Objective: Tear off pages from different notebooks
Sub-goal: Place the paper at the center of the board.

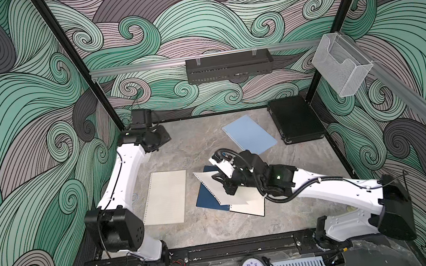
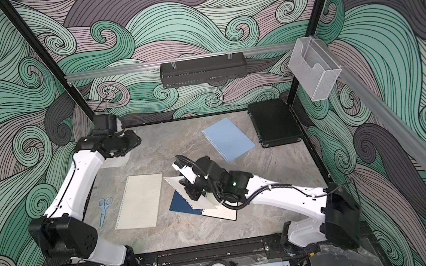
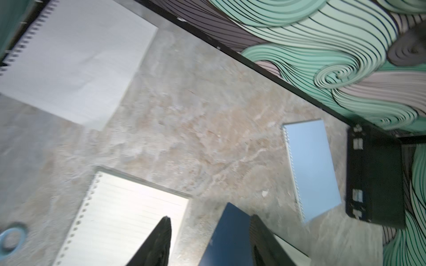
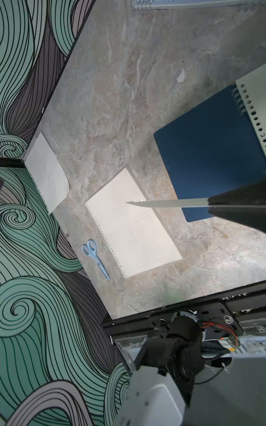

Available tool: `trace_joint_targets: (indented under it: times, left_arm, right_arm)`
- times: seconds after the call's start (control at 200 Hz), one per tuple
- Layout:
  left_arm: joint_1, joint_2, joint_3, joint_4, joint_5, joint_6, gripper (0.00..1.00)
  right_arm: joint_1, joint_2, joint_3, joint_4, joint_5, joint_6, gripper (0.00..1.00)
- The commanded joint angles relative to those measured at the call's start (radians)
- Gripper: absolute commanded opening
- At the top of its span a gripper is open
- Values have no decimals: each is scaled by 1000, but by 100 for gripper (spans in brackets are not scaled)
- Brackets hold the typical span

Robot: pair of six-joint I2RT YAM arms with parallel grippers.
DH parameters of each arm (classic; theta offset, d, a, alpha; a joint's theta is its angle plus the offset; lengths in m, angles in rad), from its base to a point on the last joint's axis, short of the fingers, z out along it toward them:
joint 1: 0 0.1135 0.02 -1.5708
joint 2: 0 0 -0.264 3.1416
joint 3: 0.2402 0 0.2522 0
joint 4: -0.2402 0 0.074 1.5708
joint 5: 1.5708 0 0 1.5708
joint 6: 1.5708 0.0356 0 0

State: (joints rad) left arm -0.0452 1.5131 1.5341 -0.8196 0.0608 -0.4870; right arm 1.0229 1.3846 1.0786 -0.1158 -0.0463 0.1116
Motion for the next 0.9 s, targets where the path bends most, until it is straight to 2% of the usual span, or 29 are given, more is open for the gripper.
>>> trace_joint_targets:
  times: [0.0, 0.135, 0.36, 0.675, 0.896]
  left_arm:
    - [64, -65, -70, -14, 39, 45, 54]
    - [99, -116, -113, -4, 31, 68, 54]
    - [104, -97, -114, -46, 47, 93, 54]
    - [103, 36, -77, -73, 121, 113, 54]
    - [103, 126, -42, -58, 152, 110, 54]
  right_arm:
    - [-43, 112, 111, 34, -36, 3, 0]
    - [-91, 278, 283, 40, -54, 21, 0]
    - [-156, 563, 592, 61, -60, 54, 0]
    - [-232, 972, 1075, 2, -114, 137, 0]
    - [-267, 1287, 1512, -98, -146, 200, 0]
